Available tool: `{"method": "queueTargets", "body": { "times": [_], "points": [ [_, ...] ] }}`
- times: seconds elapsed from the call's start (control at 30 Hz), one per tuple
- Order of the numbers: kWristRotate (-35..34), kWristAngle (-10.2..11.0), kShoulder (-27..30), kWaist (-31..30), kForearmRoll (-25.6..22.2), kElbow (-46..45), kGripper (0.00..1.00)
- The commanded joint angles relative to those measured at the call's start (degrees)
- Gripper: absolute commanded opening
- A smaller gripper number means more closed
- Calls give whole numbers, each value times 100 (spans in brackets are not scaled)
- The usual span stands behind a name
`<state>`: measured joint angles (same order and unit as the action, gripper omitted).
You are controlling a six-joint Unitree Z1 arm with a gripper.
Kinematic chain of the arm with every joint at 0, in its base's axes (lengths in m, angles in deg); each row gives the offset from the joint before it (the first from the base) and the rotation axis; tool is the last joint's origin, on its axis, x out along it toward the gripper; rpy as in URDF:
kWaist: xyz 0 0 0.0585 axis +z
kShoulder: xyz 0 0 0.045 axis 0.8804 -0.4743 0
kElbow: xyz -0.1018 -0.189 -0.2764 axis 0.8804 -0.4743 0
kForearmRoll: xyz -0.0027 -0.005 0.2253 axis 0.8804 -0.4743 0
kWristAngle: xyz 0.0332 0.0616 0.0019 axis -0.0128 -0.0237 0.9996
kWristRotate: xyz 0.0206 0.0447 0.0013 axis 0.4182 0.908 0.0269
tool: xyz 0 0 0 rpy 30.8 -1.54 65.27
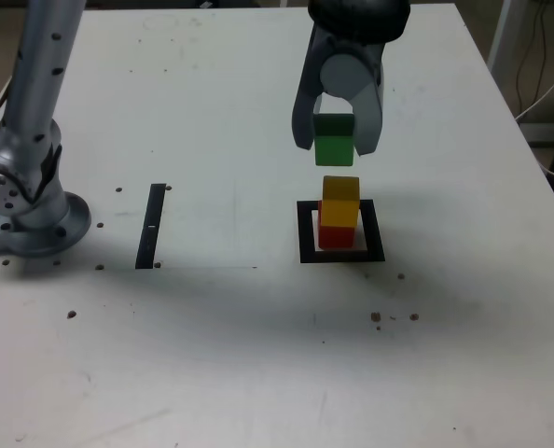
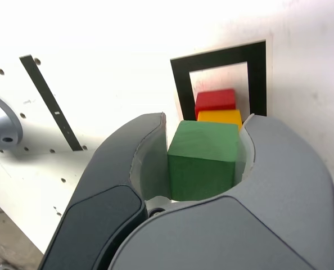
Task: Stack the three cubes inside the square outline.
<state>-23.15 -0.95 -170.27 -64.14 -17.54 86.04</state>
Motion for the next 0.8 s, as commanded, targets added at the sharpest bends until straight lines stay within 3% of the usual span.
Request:
{"method": "queueTargets", "body": {
  "times": [0.0,0.67,0.77],
  "points": [
    [-50,-38,-45,-65,-88,-15,39],
    [-200,-206,-332,-168,-16,-49,40],
    [-186,-212,-360,-168,18,-57,52]
  ]
}}
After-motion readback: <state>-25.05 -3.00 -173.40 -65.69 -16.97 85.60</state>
